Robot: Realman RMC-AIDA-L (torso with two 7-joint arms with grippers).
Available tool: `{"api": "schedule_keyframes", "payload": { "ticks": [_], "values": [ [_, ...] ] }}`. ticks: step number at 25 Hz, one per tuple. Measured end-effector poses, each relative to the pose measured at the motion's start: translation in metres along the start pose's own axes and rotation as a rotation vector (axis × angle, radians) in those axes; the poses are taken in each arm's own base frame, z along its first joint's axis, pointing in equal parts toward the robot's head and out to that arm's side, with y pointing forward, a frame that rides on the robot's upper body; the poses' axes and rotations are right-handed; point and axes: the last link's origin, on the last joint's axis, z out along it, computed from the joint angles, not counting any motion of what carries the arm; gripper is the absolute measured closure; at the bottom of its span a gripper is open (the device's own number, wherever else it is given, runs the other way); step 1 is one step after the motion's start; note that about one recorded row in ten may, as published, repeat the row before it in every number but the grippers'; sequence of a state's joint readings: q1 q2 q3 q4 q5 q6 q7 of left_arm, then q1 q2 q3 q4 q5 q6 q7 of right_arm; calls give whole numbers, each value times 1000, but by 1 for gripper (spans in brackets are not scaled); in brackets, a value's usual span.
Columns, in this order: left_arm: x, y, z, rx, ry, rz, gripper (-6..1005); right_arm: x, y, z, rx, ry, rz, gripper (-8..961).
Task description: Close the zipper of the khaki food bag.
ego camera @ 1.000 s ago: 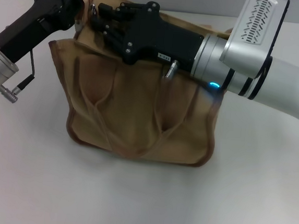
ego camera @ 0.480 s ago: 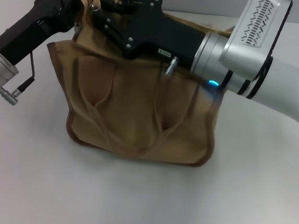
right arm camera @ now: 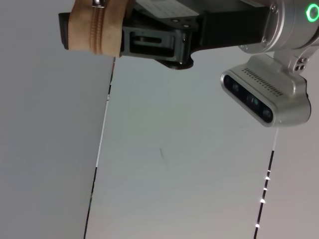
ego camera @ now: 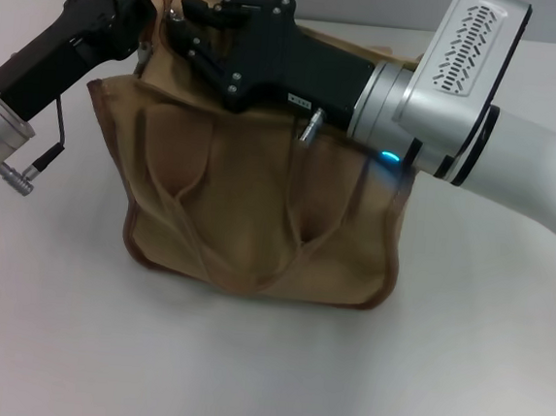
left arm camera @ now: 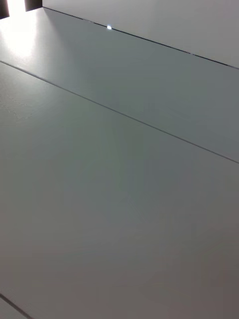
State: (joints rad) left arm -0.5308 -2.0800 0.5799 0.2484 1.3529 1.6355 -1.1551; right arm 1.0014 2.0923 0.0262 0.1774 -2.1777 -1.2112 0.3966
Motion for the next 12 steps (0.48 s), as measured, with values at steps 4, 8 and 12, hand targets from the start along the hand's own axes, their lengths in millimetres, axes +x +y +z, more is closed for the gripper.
{"api": "schedule_keyframes", "payload": {
  "ticks": [4,8,12],
  "values": [
    [0,0,0,0,0,0,979,0,0,0,0,-1,2,745],
    [0,0,0,1,0,0,979,0,1,1,-5,0,-9,746],
    [0,0,0,2,1,-1,979,0,2,1,-7,1,-11,809]
  ]
}}
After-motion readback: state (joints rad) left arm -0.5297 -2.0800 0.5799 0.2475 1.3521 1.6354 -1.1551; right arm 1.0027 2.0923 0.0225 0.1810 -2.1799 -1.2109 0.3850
